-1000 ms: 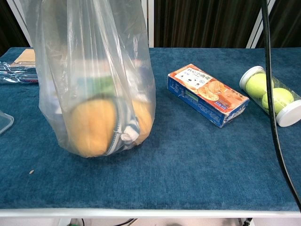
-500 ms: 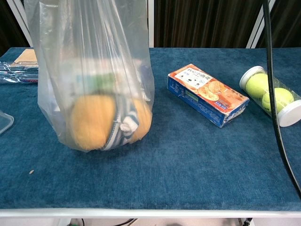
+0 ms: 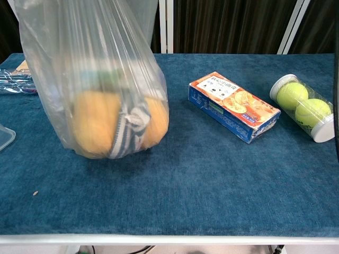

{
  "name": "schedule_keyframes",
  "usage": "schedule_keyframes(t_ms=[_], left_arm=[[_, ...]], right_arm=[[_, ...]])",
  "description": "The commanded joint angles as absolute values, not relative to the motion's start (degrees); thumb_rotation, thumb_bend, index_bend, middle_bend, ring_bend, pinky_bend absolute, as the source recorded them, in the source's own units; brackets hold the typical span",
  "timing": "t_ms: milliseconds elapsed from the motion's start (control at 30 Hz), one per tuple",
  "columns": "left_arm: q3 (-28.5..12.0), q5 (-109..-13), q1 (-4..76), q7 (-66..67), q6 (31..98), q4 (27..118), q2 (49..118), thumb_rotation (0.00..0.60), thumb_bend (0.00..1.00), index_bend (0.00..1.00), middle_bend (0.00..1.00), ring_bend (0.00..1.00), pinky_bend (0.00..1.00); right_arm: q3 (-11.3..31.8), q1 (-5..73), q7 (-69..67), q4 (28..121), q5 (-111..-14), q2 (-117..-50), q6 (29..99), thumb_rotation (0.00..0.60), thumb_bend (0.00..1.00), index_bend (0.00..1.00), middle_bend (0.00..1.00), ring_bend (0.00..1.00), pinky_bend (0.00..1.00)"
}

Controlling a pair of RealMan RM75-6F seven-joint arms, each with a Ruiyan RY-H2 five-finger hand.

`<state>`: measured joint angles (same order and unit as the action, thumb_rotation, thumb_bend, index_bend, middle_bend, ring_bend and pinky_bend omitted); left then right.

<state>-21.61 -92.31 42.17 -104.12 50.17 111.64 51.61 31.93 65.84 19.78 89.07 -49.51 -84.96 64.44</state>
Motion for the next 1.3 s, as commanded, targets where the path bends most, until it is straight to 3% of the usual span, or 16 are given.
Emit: schedule_keyframes(t_ms=[33, 233, 433, 900, 1300], left_arm=[[-21.02, -91.68, 43.08, -105.86, 51.63, 110.01, 50.79, 0.012, 0.00, 0.47, 0.59, 0.49, 0.66], [-22.44, -83.32, 44.25, -100.23, 51.22, 109.66, 51.42, 0.001, 0.00, 0.47, 0.57, 0.49, 0.65], [-23.22, -77.12, 44.52, -95.08, 50.66, 109.89, 52.43, 0.001, 0.00, 0.47, 0.57, 0.49, 0.65], [-24.63, -73.00, 45.94, -88.02, 47.57, 111.58, 55.32, 0.000, 0.00, 0.46, 0.54, 0.47, 0.63], [-26.49, -71.09, 46.53, -84.12, 45.57, 114.00, 56.57, 0.000, 0.00, 0.46, 0.54, 0.47, 0.63]], right_arm=[[29.62, 63.09, 17.81, 91.12, -49.94, -82.07, 62.22, 0.600, 0.26, 0.00, 0.00, 0.00, 0.00], [26.24, 57.56, 10.08, 95.65, -56.95, -76.34, 59.87, 0.600, 0.12, 0.00, 0.00, 0.00, 0.00], [24.49, 51.41, -1.60, 99.55, -67.47, -72.24, 63.31, 0.600, 0.04, 0.00, 0.00, 0.00, 0.00], [23.48, 44.75, -11.33, 104.77, -75.49, -68.47, 69.34, 0.600, 0.03, 0.00, 0.00, 0.00, 0.00], [25.81, 47.56, -9.47, 106.28, -66.77, -69.55, 64.06, 0.600, 0.00, 0.00, 0.00, 0.00, 0.00]])
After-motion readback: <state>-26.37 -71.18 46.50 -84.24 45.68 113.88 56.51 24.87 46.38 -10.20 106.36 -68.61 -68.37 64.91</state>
